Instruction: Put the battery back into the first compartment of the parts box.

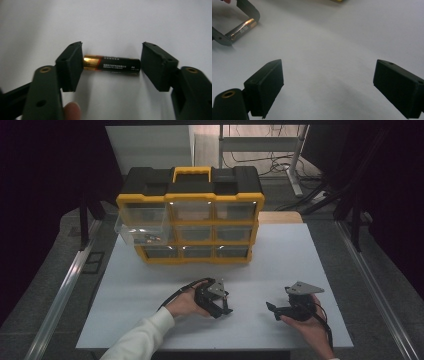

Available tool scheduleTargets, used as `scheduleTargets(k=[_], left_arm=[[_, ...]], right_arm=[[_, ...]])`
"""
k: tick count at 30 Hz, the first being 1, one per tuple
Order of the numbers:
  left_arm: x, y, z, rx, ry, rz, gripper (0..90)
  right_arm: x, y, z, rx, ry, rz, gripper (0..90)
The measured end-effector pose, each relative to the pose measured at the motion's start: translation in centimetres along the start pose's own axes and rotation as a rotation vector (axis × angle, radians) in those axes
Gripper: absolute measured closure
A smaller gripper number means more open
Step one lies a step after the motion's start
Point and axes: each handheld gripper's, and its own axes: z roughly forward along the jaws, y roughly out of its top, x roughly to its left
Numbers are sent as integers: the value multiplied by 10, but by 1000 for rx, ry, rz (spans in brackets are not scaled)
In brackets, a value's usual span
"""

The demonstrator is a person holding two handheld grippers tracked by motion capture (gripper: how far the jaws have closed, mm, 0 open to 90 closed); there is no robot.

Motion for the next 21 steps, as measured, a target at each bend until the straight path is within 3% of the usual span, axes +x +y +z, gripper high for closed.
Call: scheduleTargets(k=[8,21], left_arm=[[-2,0,-2,-6,11,-3,408],[-5,-2,-34,-129,29,-44,409]], right_arm=[[0,0,0,-2,0,0,97],[0,0,-1,-4,0,0,98]])
